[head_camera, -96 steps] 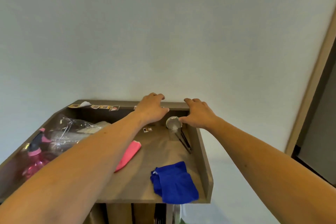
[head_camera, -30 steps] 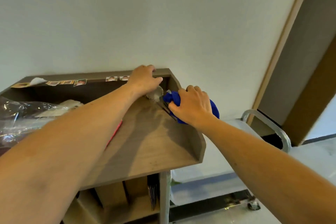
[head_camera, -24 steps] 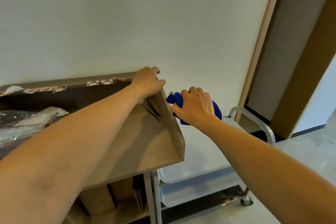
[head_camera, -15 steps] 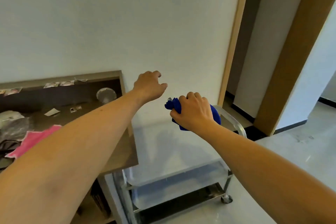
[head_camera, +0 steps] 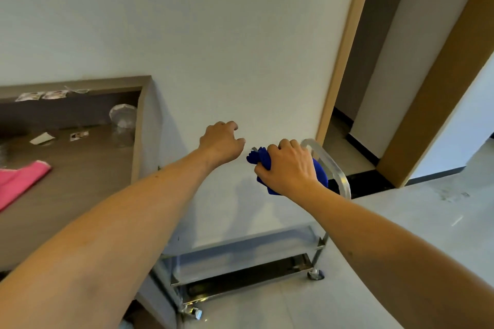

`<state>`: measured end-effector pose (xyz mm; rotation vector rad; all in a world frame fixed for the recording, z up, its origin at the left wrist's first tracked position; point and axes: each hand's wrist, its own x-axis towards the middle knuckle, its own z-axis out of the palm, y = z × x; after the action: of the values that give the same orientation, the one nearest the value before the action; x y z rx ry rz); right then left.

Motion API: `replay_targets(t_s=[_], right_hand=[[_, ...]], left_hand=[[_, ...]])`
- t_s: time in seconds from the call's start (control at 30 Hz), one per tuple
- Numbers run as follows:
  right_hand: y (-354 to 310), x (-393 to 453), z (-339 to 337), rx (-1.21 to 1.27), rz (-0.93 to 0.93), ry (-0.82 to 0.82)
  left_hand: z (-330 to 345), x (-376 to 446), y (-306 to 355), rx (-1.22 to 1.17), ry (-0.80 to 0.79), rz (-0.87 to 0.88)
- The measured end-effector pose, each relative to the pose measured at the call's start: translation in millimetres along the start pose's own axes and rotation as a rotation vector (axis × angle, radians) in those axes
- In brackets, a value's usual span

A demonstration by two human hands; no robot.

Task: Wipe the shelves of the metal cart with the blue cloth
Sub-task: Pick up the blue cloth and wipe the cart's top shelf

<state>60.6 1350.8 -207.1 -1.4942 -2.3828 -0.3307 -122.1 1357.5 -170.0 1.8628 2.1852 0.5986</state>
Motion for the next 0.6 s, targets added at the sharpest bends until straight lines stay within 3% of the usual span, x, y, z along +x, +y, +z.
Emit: replay_targets(t_s=[0.2,0.6], right_hand=[[-0.1,35.0,57.2,-0.018,-0.016,-0.091],[-35.7,77.5,156.8,0.069,-0.097,-0.289]], left_hand=[[48.2,39.1,-25.2,-0.004,-0.053,-0.042],[122.6,57.2,-113.4,0.041,-0.122,-0.319]])
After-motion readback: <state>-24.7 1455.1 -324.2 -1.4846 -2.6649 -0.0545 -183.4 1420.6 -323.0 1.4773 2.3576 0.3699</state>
